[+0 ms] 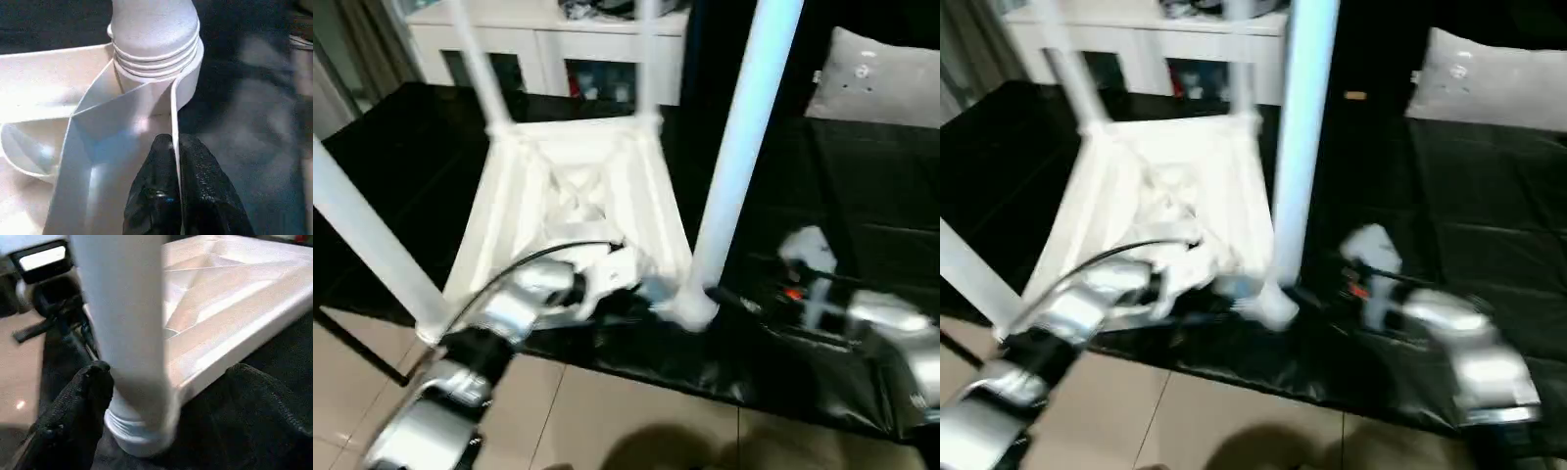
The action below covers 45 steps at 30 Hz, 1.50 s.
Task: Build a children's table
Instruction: Rotate leg to tighten
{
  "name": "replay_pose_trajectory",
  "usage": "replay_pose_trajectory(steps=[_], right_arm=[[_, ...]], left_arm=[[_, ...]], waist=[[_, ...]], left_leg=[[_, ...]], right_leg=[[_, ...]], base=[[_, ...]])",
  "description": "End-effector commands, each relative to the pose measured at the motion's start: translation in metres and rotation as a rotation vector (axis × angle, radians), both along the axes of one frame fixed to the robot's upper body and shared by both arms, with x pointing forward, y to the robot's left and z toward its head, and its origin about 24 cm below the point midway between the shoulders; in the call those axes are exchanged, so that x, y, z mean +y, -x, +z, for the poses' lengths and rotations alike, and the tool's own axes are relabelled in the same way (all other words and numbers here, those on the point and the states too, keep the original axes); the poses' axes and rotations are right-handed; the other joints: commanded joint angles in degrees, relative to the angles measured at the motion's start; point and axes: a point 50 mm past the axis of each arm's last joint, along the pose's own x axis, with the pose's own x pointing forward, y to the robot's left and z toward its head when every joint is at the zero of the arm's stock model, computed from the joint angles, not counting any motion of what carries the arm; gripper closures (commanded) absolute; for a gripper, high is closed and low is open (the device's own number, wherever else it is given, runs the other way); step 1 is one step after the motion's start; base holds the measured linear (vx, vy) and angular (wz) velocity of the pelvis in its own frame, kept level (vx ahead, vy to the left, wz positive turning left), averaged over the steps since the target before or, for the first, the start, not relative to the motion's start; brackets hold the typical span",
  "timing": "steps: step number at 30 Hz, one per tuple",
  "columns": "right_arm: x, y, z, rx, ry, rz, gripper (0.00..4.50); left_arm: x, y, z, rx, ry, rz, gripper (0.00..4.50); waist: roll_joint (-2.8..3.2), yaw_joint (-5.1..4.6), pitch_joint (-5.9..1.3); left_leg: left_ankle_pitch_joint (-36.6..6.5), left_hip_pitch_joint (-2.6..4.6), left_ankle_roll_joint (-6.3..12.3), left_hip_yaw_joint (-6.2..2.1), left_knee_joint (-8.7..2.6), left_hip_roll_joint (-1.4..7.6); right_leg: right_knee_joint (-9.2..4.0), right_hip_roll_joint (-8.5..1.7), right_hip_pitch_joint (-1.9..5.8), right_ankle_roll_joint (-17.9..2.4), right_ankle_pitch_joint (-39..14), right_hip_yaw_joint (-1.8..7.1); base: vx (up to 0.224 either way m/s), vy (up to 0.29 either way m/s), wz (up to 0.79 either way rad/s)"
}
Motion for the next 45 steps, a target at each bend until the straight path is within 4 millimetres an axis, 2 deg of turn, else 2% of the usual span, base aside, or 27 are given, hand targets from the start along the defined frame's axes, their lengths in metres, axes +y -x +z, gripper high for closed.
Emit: replay_pose_trajectory(steps=[1,2,3,4,5,6,8,10,14,15,16,17,18,19,23,28,29,30,33,35,36,38,39,41,42,44,45], right_arm=[[0.001,0.0,0.001,-0.007,0.011,0.116,0.17],[0.0,0.0,0.001,0.006,0.014,0.15,0.17],[0.003,0.002,0.001,0.027,0.005,0.206,0.17],[0.004,0.003,0.001,0.037,-0.001,0.228,0.17],[0.007,0.004,0.002,0.058,-0.015,0.277,0.32],[0.009,0.004,0.002,0.067,-0.026,0.305,0.42],[0.012,0.003,0.003,0.094,-0.057,0.351,0.53],[0.013,0.003,0.003,0.11,-0.069,0.382,0.62],[0.015,0.005,0.003,0.131,-0.071,0.454,0.95],[0.017,0.006,0.001,0.145,-0.07,0.466,1.11],[0.019,0.006,0.0,0.154,-0.069,0.474,1.23],[0.019,0.006,0.0,0.154,-0.069,0.474,1.3],[0.023,0.008,-0.004,0.167,-0.061,0.495,1.34],[0.024,0.007,-0.005,0.169,-0.06,0.498,1.55],[0.027,0.004,-0.006,0.167,-0.075,0.49,1.79],[0.032,0.005,-0.003,0.175,-0.117,0.513,2.16],[0.033,0.007,-0.002,0.177,-0.144,0.511,2.23],[0.035,0.009,-0.002,0.185,-0.179,0.498,2.35],[0.043,0.015,-0.005,0.183,-0.206,0.434,2.45],[0.054,0.016,-0.011,0.156,-0.147,0.305,2.46],[0.056,0.015,-0.013,0.154,-0.132,0.271,2.46],[0.063,0.01,-0.018,0.142,-0.099,0.132,2.5],[0.068,0.002,-0.021,0.146,-0.095,-0.01,2.5],[0.079,-0.017,-0.023,0.133,-0.1,-0.305,2.51],[0.082,-0.021,-0.022,0.142,-0.12,-0.359,2.51],[0.086,-0.024,-0.021,0.156,-0.149,-0.424,2.51],[0.087,-0.026,-0.02,0.149,-0.152,-0.455,2.51]], left_arm=[[-0.003,0.008,0.005,-0.001,-0.001,-0.145,4.5],[-0.002,0.01,0.005,0.008,-0.007,-0.173,4.5],[0.0,0.011,0.005,0.008,-0.015,-0.195,4.5],[0.001,0.012,0.005,0.008,-0.019,-0.205,4.5],[0.002,0.013,0.006,0.006,-0.027,-0.226,4.5],[0.002,0.015,0.006,0.015,-0.026,-0.24,4.5],[0.001,0.017,0.007,0.023,-0.026,-0.263,4.5],[0.0,0.018,0.007,0.024,-0.029,-0.275,4.5],[-0.004,0.018,0.01,0.014,-0.026,-0.311,4.5],[-0.005,0.018,0.009,0.009,-0.029,-0.315,4.5],[-0.005,0.017,0.008,0.006,-0.033,-0.31,4.5],[-0.005,0.017,0.008,0.006,-0.033,-0.31,4.5],[-0.005,0.018,0.007,0.008,-0.025,-0.296,4.5],[-0.006,0.018,0.007,0.013,-0.019,-0.295,4.5],[-0.006,0.019,0.007,0.006,-0.023,-0.302,4.5],[-0.005,0.016,0.01,0.001,-0.014,-0.272,4.5],[-0.005,0.014,0.01,0.0,-0.006,-0.252,4.5],[-0.005,0.012,0.009,0.003,-0.002,-0.217,4.5],[-0.008,0.005,0.007,-0.008,0.019,-0.098,4.5],[-0.017,-0.004,0.01,-0.019,0.059,0.031,4.5],[-0.019,-0.005,0.01,-0.019,0.065,0.048,4.5],[-0.027,-0.01,0.013,-0.025,0.082,0.112,4.5],[-0.035,-0.015,0.015,-0.031,0.097,0.169,4.5],[-0.056,-0.024,0.02,-0.043,0.141,0.31,4.5],[-0.061,-0.025,0.022,-0.041,0.15,0.334,4.5],[-0.066,-0.026,0.023,-0.045,0.159,0.359,4.5],[-0.07,-0.026,0.024,-0.049,0.164,0.367,4.5]], waist=[[-2.12,0.14,-3.39],[-2.4,0.35,-3.4],[-1.85,0.62,-3.21],[-1.73,0.82,-3.15],[-1.08,1.06,-3.21],[-1.64,1.13,-3.18],[-1.96,1.51,-3.2],[-1.45,1.84,-3.15],[-1.65,1.97,-3.15],[-2.79,2.11,-3.2],[-2.5,2.19,-3.11],[-1.72,2.12,-3.12],[-1.57,2.06,-3.12],[-2.31,1.99,-3.11],[-2.01,2.07,-3.11],[-2.29,2.21,-3.14],[-2.45,2.22,-3.13],[-3.16,2.21,-3.08],[-1.78,2.53,-2.91],[-2.51,2.35,-2.77],[-2.58,1.99,-2.61],[-2.64,1.15,-2.31],[-2.5,0.32,-2.04],[-2.33,-1.04,-2.16],[-2.24,-2.05,-2.22],[-1.99,-2.75,-2.27],[-1.53,-3.11,-2.38]], left_leg=[[-9.35,0.11,6.95,-0.42,-3.6,2.49],[-9.44,0.09,6.93,-0.43,-3.53,2.39],[-9.86,0.15,6.88,-0.38,-3.54,2.46],[-9.76,0.19,6.59,-0.37,-3.57,2.66],[-9.86,0.39,6.4,-0.42,-3.54,2.69],[-10.09,0.32,6.35,-0.37,-3.6,2.76],[-10.19,0.49,5.97,-0.32,-3.61,2.78],[-10.24,0.49,5.64,-0.36,-3.55,2.79],[-10.92,0.39,4.89,-0.44,-3.56,2.68],[-10.0,0.34,5.07,-0.42,-3.54,2.68],[-9.82,0.29,5.14,-0.45,-3.57,2.69],[-10.35,0.48,4.79,-0.41,-3.56,2.77],[-10.84,0.63,4.38,-0.46,-3.59,2.83],[-11.19,0.58,4.26,-0.4,-3.64,2.75],[-11.79,0.61,3.96,-0.47,-3.67,2.71],[-10.73,0.53,4.21,-0.47,-3.67,2.75],[-10.67,0.56,4.21,-0.44,-3.67,2.75],[-10.54,0.52,4.32,-0.34,-3.66,2.72],[-11.13,0.81,3.67,-0.46,-3.74,2.78],[-12.42,1.03,2.69,-0.5,-3.93,2.59],[-12.51,0.57,1.98,-0.64,-4.06,2.22],[-14.58,0.95,1.02,-0.66,-4.03,1.84],[-15.76,0.63,0.42,-0.86,-4.0,1.49],[-17.94,1.06,-0.79,-1.13,-3.33,0.77],[-17.79,0.91,-0.79,-1.2,-3.31,0.62],[-18.33,0.94,0.44,-1.36,-3.24,0.55],[-18.15,0.92,1.31,-1.37,-3.55,0.79]], right_leg=[[-3.49,-3.62,3.48,-9.74,-16.51,2.92],[-3.25,-3.72,3.5,-9.88,-16.92,2.88],[-3.44,-3.86,3.38,-9.7,-18.97,2.96],[-3.48,-3.84,3.29,-9.42,-19.5,3.08],[-3.46,-3.82,3.2,-9.55,-19.29,3.08],[-3.43,-3.71,3.27,-9.73,-18.36,3.12],[-3.29,-3.79,3.2,-10.06,-18.28,3.18],[-3.2,-3.86,3.14,-10.36,-18.52,3.25],[-3.32,-3.8,3.32,-9.83,-19.65,3.12],[-3.09,-3.92,3.38,-9.52,-20.1,3.16],[-3.18,-3.95,3.29,-9.37,-20.71,3.19],[-3.58,-3.91,3.09,-9.03,-21.55,3.18],[-3.56,-3.76,3.03,-9.26,-20.68,3.2],[-3.44,-3.68,3.17,-9.48,-19.93,3.2],[-3.41,-3.84,3.19,-9.6,-20.74,3.16],[-3.2,-3.8,3.28,-9.55,-19.78,3.23],[-3.21,-3.79,3.26,-9.51,-20.0,3.24],[-3.29,-3.81,3.27,-9.2,-20.62,3.25],[-3.55,-3.88,2.93,-8.47,-22.63,3.32],[-3.94,-3.88,2.9,-7.52,-24.51,3.25],[-4.09,-3.75,3.23,-6.05,-26.85,2.97],[-4.92,-3.75,2.86,-4.1,-31.71,2.73],[-5.34,-3.55,2.88,-2.66,-34.77,2.22],[-6.57,-3.66,2.59,0.1,-39.62,1.01],[-6.65,-3.42,2.47,0.14,-38.82,0.9],[-7.18,-3.31,2.73,1.0,-38.51,0.4],[-7.26,-3.26,2.71,0.19,-36.12,0.6]], base=[[0.0,0.0,0.0],[0.0,0.0,0.0],[0.0,0.0,0.0],[0.0,0.0,0.0],[0.0,0.0,0.0],[0.0,0.0,0.0],[0.0,0.0,0.0],[0.0,0.0,0.0],[0.0,0.0,0.0],[0.0,0.0,0.0],[0.0,0.0,0.0],[0.0,0.0,0.0],[0.0,0.0,0.0],[0.0,0.0,0.0],[0.0,0.0,0.0],[0.0,0.0,0.0],[0.0,0.0,0.0],[0.0,0.0,0.0],[0.0,0.0,0.0],[0.0,0.0,0.0],[0.0,0.0,0.0],[0.0,0.0,0.0],[0.0,0.0,0.0],[0.0,0.0,0.0],[0.0,0.0,0.0],[0.0,0.0,0.0],[0.0,0.0,0.0]])
